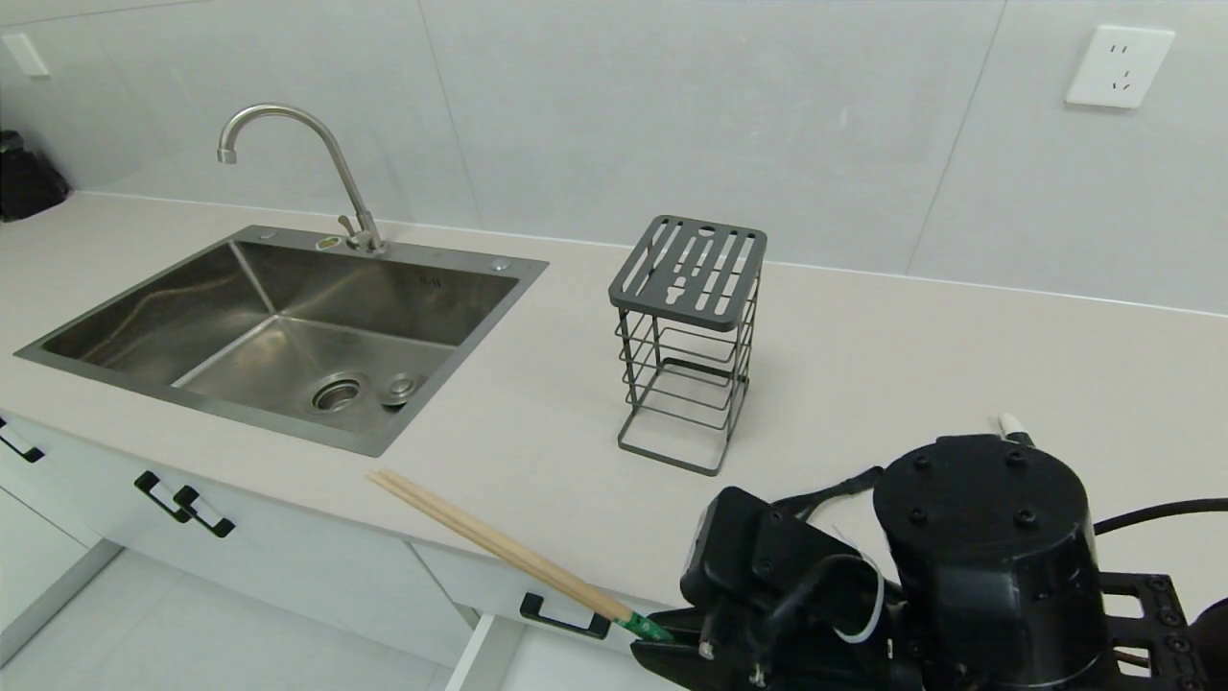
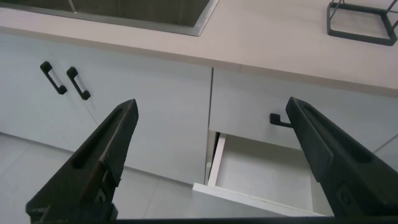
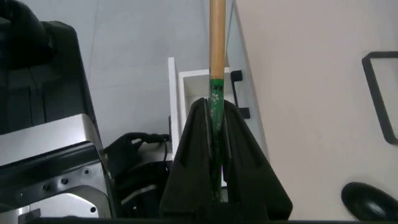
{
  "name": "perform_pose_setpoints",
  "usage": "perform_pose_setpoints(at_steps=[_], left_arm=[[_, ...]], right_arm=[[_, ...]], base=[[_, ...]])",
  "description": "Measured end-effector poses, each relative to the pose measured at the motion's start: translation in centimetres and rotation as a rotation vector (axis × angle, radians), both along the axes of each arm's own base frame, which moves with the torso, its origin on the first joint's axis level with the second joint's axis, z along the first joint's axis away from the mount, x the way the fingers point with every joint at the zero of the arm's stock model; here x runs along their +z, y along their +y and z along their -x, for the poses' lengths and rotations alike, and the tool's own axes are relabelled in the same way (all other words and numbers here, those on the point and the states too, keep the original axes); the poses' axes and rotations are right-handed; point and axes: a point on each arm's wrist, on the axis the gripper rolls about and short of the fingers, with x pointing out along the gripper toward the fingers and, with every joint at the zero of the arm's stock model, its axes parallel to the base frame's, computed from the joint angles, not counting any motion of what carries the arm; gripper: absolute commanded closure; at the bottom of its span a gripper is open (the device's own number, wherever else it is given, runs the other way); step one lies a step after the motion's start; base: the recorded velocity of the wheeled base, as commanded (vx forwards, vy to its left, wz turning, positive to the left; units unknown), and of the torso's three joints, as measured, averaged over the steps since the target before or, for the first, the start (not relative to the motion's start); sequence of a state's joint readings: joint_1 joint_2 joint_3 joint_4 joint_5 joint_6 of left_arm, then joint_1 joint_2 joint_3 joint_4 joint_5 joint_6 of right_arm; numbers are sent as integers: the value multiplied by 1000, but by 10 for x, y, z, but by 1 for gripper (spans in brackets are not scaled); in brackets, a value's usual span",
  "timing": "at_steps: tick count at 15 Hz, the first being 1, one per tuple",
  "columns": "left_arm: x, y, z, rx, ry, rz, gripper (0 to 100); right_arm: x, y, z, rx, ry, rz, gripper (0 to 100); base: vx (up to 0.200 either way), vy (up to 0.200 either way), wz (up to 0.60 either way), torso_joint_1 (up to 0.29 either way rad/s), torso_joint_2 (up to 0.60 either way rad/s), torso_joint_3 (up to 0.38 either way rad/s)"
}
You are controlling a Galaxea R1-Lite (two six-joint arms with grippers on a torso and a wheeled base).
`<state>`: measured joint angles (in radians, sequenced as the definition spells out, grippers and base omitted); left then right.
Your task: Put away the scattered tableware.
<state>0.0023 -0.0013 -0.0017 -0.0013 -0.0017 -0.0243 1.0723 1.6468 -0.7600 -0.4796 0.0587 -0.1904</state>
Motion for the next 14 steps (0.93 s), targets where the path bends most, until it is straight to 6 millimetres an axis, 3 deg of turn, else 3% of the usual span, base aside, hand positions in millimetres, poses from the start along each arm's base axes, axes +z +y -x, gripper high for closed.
perform_pose_setpoints(at_steps=[4,14], left_arm=[[0,0,0,1,0,0,0],[0,0,0,0,-1,0,0]], right_arm=[[0,-3,3,43,-49,17,100],[4,3,14,76,-54,6,100]], base=[[0,0,0,-61,123,65],[0,0,0,-256,504,242]])
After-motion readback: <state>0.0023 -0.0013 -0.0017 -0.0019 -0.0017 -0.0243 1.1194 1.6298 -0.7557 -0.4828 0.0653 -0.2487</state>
